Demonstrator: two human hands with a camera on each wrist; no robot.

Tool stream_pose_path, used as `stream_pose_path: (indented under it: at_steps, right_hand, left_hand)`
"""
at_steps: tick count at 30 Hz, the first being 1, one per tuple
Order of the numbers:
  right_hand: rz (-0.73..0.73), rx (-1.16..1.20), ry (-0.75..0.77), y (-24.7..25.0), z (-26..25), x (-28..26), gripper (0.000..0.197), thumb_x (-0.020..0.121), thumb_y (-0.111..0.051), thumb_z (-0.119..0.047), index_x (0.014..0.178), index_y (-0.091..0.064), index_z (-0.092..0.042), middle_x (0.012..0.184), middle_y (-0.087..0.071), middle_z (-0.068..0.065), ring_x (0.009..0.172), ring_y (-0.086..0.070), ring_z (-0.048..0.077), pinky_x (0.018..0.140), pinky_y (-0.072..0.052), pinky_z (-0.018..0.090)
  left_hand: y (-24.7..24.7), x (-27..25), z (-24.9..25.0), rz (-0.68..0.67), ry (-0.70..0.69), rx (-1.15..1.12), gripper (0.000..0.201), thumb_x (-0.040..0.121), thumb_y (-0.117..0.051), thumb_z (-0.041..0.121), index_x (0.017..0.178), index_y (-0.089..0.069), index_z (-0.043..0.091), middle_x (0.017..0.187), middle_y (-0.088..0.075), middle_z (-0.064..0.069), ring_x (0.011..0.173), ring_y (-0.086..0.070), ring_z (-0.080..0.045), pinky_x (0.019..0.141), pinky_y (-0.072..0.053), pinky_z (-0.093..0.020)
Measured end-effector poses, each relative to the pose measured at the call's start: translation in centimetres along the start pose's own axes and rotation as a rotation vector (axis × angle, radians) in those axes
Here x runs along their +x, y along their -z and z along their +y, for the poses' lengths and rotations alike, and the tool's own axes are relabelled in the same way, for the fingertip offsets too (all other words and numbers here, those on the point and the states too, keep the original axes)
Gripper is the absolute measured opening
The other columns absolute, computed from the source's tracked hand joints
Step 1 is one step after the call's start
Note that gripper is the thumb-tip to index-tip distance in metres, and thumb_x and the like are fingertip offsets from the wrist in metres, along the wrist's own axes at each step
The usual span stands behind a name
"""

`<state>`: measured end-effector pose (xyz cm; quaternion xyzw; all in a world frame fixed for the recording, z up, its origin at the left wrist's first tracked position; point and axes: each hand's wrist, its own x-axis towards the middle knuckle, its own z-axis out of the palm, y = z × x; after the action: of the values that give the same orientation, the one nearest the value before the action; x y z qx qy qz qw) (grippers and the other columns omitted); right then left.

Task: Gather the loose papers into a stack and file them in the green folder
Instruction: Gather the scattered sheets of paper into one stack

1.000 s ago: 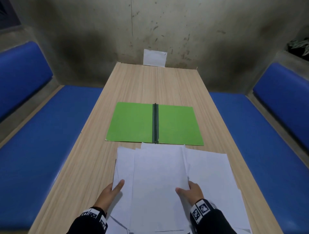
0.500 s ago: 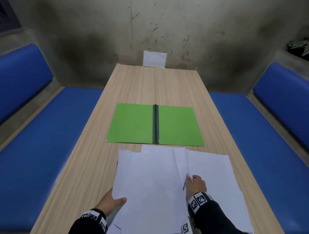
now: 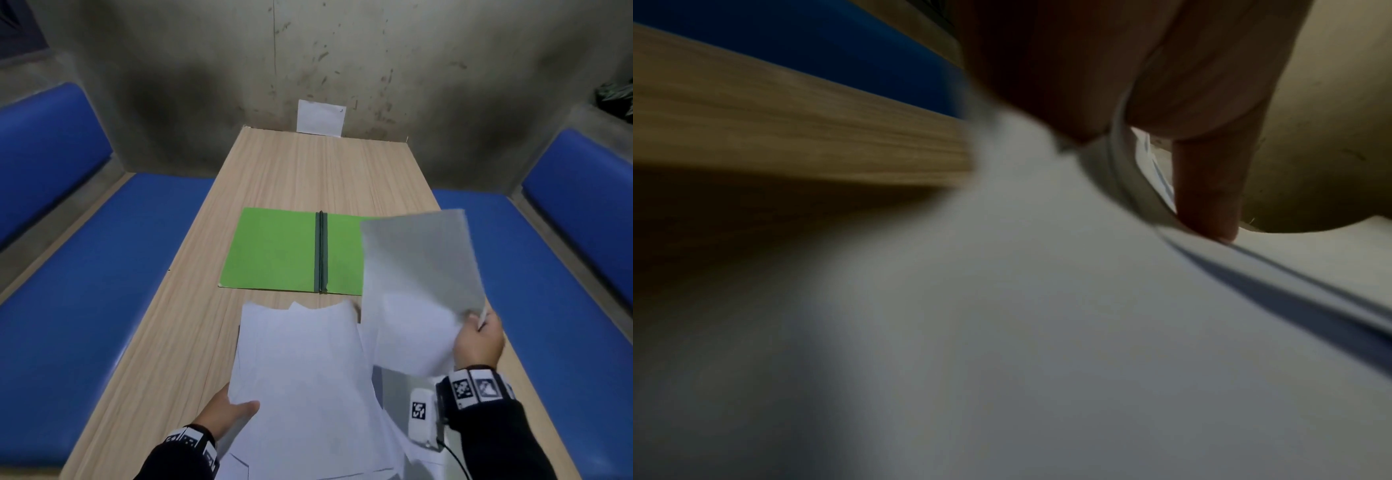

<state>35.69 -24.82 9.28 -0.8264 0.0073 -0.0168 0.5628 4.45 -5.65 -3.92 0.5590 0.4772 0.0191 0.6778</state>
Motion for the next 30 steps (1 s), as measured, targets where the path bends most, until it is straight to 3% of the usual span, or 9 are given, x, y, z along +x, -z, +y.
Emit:
stream_pose_path:
  at_steps: [4, 8, 14, 17, 19, 22, 26, 28, 30]
  right_hand:
    - [-0.096, 0.208, -0.05, 0.6, -1.5, -0.3, 0.018, 0.094, -0.044, -0.007, 0.107, -0.057, -0.003, 0.1, -0.055, 0.013, 0.089, -0.05, 0.021, 0.079, -0.038, 0.028]
    - [-0.357, -0.043, -0.14, -2.0, 1.9, -3.7, 0.035, 0.091, -0.051, -0.008, 0.123, -0.051, 0.005, 0.121, -0.057, 0.021, 0.107, -0.055, 0.028, 0.091, -0.041, 0.032]
    - [-0.661, -0.226, -0.208, -4.1, 6.0, -9.5, 0.004, 0.088, -0.052, -0.01, 0.085, -0.053, -0.01, 0.081, -0.057, 0.003, 0.079, -0.056, 0.022, 0.056, -0.038, 0.018]
    - [-0.714, -0.348, -0.153, -4.5, 6.9, -10.4, 0.013, 0.085, -0.056, -0.017, 0.074, -0.05, -0.018, 0.078, -0.055, -0.002, 0.077, -0.053, 0.018, 0.058, -0.038, 0.016]
    - [-0.665, -0.434, -0.112, -4.7, 7.4, -10.3, 0.021, 0.08, -0.06, -0.022, 0.066, -0.045, -0.022, 0.084, -0.053, 0.002, 0.08, -0.052, 0.02, 0.065, -0.041, 0.023]
    - [-0.616, -0.419, -0.192, -4.5, 7.3, -10.4, 0.022, 0.077, -0.066, -0.022, 0.08, -0.045, -0.016, 0.092, -0.046, 0.004, 0.076, -0.049, 0.017, 0.059, -0.038, 0.02]
    - [-0.619, -0.167, -0.388, -4.2, 7.3, -10.9, 0.05, 0.079, -0.069, -0.013, 0.118, -0.038, -0.01, 0.103, -0.048, 0.007, 0.083, -0.057, 0.018, 0.064, -0.039, 0.021]
    - [-0.655, -0.133, -0.453, -4.1, 7.2, -10.8, 0.064, 0.079, -0.07, -0.014, 0.132, -0.035, -0.007, 0.127, -0.049, 0.012, 0.101, -0.059, 0.022, 0.079, -0.044, 0.022]
    - [-0.722, -0.092, -0.462, -4.1, 7.6, -10.1, 0.067, 0.076, -0.073, -0.017, 0.132, -0.038, -0.004, 0.128, -0.053, 0.012, 0.096, -0.059, 0.017, 0.078, -0.046, 0.014]
  left_hand:
    - [-0.4, -0.4, 0.5, -0.001, -0.006, -0.022, 0.037, 0.071, -0.071, 0.017, 0.104, -0.057, 0.023, 0.104, -0.069, 0.002, 0.102, -0.063, -0.021, 0.094, -0.046, -0.038]
    - [-0.6, -0.4, 0.4, 0.001, -0.006, -0.081, 0.029, 0.079, -0.068, 0.004, 0.101, -0.057, 0.02, 0.095, -0.069, 0.003, 0.093, -0.063, -0.019, 0.081, -0.047, -0.033]
    - [-0.6, -0.2, 0.2, 0.003, -0.017, -0.088, 0.052, 0.068, -0.078, 0.017, 0.116, -0.058, 0.011, 0.099, -0.072, 0.0, 0.097, -0.066, -0.022, 0.088, -0.05, -0.038]
    - [-0.8, -0.7, 0.8, -0.007, -0.044, -0.109, 0.078, 0.04, -0.087, 0.041, 0.11, -0.062, 0.017, 0.116, -0.069, -0.007, 0.106, -0.064, -0.024, 0.1, -0.045, -0.043]
    - [-1.0, -1.1, 1.1, 0.03, -0.026, -0.24, 0.081, 0.051, -0.082, 0.051, 0.119, -0.057, 0.016, 0.133, -0.057, -0.01, 0.123, -0.052, -0.026, 0.11, -0.032, -0.042]
    - [-0.8, -1.0, 1.3, -0.006, 0.043, -0.297, 0.081, 0.081, -0.048, 0.064, 0.144, -0.03, 0.018, 0.153, -0.029, -0.002, 0.143, -0.023, -0.019, 0.117, -0.012, -0.041]
    - [-1.0, -0.8, 0.8, -0.03, -0.019, -0.138, 0.114, 0.03, -0.088, 0.057, 0.129, -0.051, 0.012, 0.123, -0.065, -0.006, 0.113, -0.06, -0.026, 0.105, -0.039, -0.047]
    - [-1.0, -1.0, 0.7, -0.02, -0.047, -0.129, 0.095, 0.043, -0.091, 0.039, 0.126, -0.053, 0.011, 0.11, -0.07, -0.003, 0.103, -0.064, -0.021, 0.101, -0.043, -0.043]
    - [-0.8, -1.4, 0.9, -0.023, -0.097, -0.168, 0.078, 0.055, -0.087, 0.032, 0.123, -0.055, 0.011, 0.103, -0.071, 0.001, 0.1, -0.064, -0.019, 0.099, -0.043, -0.039]
